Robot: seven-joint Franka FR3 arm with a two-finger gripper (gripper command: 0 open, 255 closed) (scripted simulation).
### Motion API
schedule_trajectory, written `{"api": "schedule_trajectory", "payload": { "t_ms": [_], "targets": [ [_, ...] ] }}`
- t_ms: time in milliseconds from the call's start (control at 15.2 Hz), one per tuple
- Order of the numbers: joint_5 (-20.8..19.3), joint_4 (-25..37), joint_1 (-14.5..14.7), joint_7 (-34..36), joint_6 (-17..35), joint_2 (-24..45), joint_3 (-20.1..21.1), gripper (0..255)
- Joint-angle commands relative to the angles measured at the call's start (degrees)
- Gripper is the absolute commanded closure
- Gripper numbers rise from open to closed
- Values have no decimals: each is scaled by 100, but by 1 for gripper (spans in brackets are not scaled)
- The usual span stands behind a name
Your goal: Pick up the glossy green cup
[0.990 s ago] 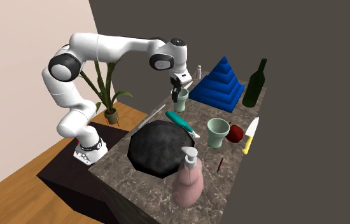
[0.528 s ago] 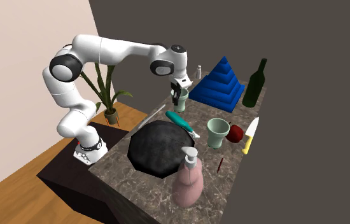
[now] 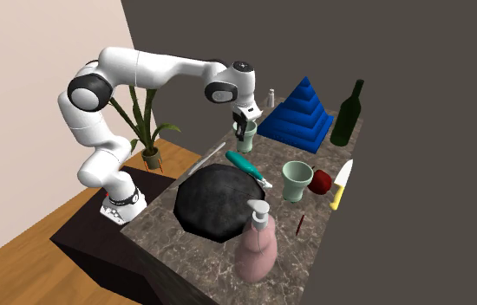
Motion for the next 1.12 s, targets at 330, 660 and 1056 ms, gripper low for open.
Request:
{"api": "schedule_trajectory", "payload": {
  "t_ms": [330,660,1056],
  "targets": [
    [-11,339,-8,55,-380,-35,-9,255],
    [-27,721,-14,114,-759,-36,-15,255],
    [-51,1155,-17,183,-1155,-1,-18,255]
  ]
}}
